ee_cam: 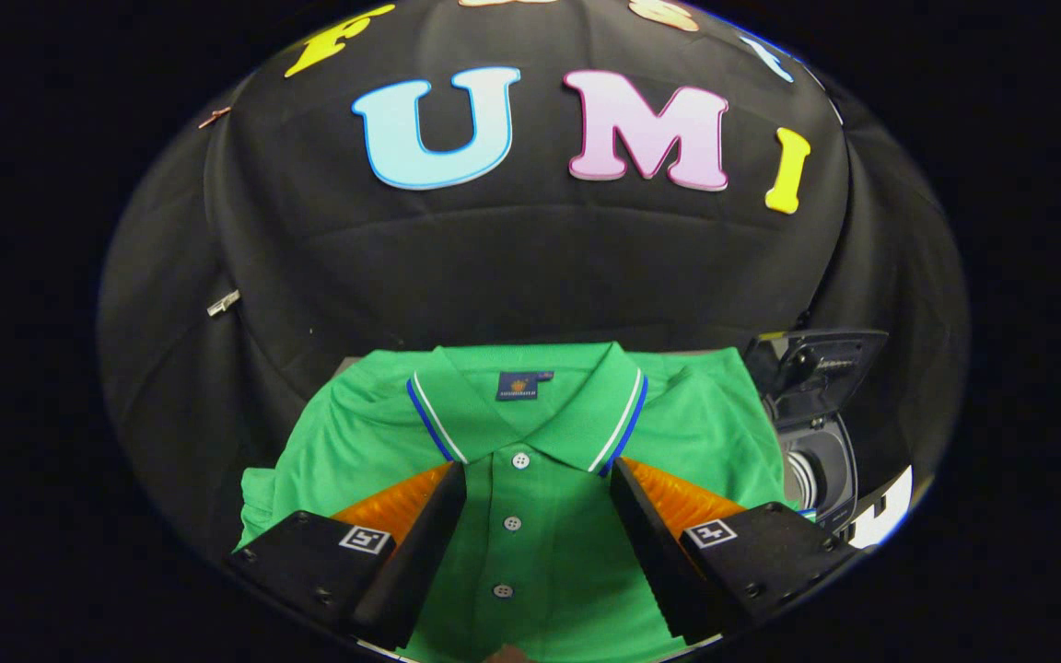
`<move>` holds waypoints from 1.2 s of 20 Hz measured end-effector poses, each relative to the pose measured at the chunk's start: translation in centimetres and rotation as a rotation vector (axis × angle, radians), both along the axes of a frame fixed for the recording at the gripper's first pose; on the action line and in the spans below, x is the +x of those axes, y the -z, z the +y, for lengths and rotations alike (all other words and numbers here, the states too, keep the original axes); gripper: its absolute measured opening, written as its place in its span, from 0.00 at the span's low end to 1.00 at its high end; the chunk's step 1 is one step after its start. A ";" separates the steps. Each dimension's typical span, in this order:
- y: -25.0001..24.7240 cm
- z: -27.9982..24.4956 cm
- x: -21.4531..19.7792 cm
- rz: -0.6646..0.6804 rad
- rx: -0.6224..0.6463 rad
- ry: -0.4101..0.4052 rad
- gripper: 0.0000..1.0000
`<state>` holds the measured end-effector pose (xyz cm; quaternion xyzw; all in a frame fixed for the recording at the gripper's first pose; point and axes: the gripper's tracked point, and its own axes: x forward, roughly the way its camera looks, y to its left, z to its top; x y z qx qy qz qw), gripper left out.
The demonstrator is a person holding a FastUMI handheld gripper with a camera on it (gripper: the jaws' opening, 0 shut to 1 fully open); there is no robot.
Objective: Put the clothes into the washing machine and then close the washing machine lid.
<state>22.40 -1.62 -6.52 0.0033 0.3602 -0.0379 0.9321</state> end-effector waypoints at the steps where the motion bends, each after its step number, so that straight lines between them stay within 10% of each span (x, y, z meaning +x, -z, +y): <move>1: 0.2 0.0 -0.4 0.029 0.000 -0.003 0.99; 11: 0.8 -0.6 -0.4 0.189 -0.044 0.023 0.98; 14: 0.6 -1.1 -0.5 0.220 -0.045 0.061 0.86; 19: 0.6 -1.7 -0.5 0.230 -0.053 0.079 0.36; 22: 0.7 -1.9 -0.7 0.210 -0.073 0.068 0.36; 23: 0.7 -2.1 -0.7 0.219 -0.083 0.055 0.08; 24: 0.6 -2.1 -0.6 0.210 -0.082 0.052 0.08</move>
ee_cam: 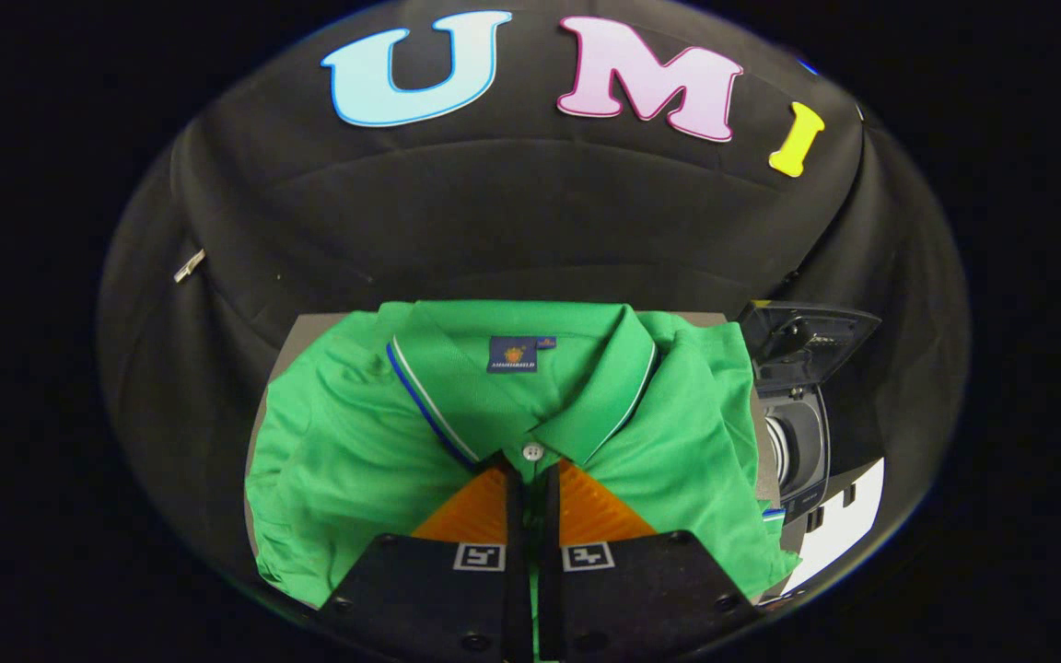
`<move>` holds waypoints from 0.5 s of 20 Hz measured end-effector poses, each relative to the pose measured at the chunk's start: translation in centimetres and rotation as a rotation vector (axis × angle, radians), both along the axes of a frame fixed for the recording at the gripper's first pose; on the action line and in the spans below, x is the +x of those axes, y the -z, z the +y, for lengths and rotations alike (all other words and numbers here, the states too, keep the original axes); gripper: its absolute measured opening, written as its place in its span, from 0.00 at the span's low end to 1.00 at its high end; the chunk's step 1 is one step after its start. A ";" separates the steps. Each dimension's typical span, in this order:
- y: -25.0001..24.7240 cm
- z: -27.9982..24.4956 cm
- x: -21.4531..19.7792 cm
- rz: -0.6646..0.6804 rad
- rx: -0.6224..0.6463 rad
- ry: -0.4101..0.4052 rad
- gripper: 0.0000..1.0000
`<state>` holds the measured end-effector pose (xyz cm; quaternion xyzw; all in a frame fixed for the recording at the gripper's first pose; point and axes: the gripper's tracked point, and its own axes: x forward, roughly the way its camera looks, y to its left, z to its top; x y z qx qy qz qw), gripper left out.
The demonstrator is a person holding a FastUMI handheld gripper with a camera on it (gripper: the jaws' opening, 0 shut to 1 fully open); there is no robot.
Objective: Put the clothes into the washing machine and then close the washing machine lid.
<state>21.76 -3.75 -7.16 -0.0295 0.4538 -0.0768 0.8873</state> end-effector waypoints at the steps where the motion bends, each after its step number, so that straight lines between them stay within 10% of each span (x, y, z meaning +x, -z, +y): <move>1: 0.0 0.1 -0.3 -0.009 0.004 0.006 0.08; 10: -1.7 0.0 -1.6 -0.185 -0.056 -0.039 0.08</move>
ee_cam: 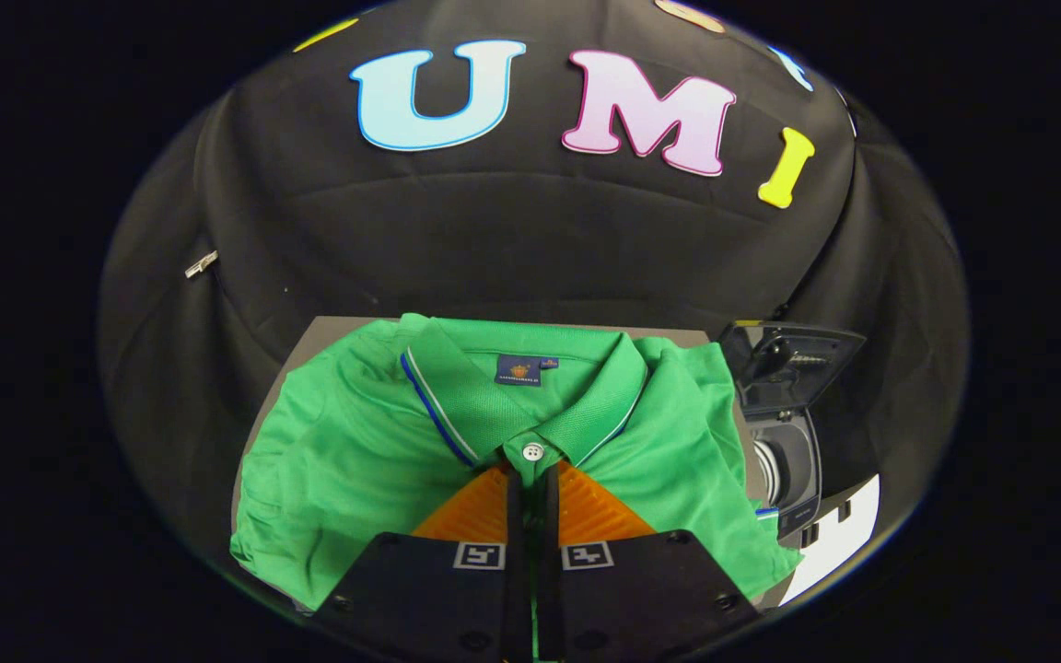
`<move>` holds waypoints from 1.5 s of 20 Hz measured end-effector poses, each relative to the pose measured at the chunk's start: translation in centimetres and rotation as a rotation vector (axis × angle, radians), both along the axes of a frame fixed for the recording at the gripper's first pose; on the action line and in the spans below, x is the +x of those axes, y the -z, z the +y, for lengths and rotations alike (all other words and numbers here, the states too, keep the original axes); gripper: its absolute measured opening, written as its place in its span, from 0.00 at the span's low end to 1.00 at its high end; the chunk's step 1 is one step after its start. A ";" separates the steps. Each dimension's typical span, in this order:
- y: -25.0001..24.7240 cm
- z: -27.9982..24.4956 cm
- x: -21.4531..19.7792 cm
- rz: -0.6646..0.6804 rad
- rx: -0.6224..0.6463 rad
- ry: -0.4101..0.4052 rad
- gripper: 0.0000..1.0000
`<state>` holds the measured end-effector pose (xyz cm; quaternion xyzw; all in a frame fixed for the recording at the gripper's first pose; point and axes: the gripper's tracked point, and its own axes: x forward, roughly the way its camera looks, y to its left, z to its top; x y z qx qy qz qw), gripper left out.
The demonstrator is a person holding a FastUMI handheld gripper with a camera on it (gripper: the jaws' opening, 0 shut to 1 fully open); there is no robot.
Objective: Put the clothes into the washing machine and then close the washing machine lid.
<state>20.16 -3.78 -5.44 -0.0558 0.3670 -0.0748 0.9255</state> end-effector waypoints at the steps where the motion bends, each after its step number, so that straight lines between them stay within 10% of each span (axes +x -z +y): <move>1: -0.5 0.1 -0.3 -0.024 0.002 0.004 0.08; 17: -12.6 -3.7 -3.8 -0.407 -0.100 -0.008 0.07; 30: -17.1 -24.0 -3.9 -0.482 -0.123 0.033 0.07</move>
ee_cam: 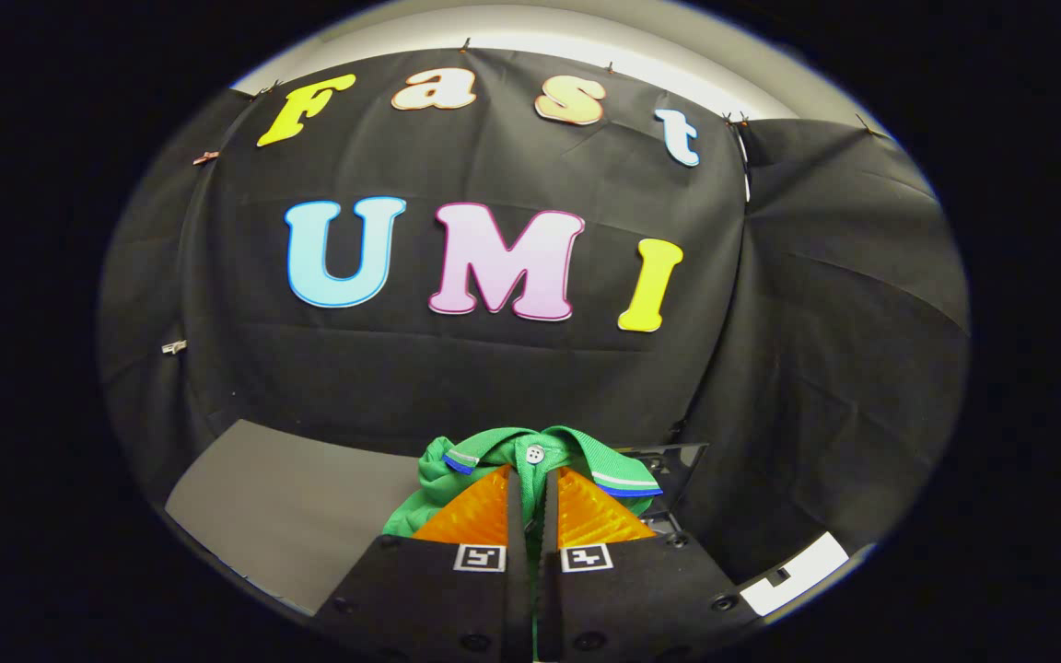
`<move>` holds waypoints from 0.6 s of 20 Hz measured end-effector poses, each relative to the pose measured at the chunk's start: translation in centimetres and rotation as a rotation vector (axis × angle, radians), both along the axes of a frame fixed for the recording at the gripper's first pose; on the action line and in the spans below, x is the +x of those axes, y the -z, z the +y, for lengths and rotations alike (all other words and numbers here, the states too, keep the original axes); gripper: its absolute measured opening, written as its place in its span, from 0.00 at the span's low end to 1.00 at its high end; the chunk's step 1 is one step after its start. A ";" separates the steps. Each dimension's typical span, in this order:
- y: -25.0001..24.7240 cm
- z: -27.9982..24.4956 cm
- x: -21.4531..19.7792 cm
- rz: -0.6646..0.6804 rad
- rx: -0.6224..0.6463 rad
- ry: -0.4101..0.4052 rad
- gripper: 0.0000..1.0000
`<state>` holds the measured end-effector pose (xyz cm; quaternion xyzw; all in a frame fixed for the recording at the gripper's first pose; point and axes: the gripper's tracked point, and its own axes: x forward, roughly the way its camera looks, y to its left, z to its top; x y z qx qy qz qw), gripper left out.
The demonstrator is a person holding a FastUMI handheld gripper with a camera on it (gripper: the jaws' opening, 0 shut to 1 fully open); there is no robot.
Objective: Put the clothes into the washing machine and then close the washing machine lid.
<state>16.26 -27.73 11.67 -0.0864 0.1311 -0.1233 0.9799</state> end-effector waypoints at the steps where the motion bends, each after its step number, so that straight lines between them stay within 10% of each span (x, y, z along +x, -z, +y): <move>1: 0.4 -1.8 0.1 0.004 -0.007 0.005 0.07; 12: 9.1 -15.2 2.8 0.082 0.005 0.108 0.07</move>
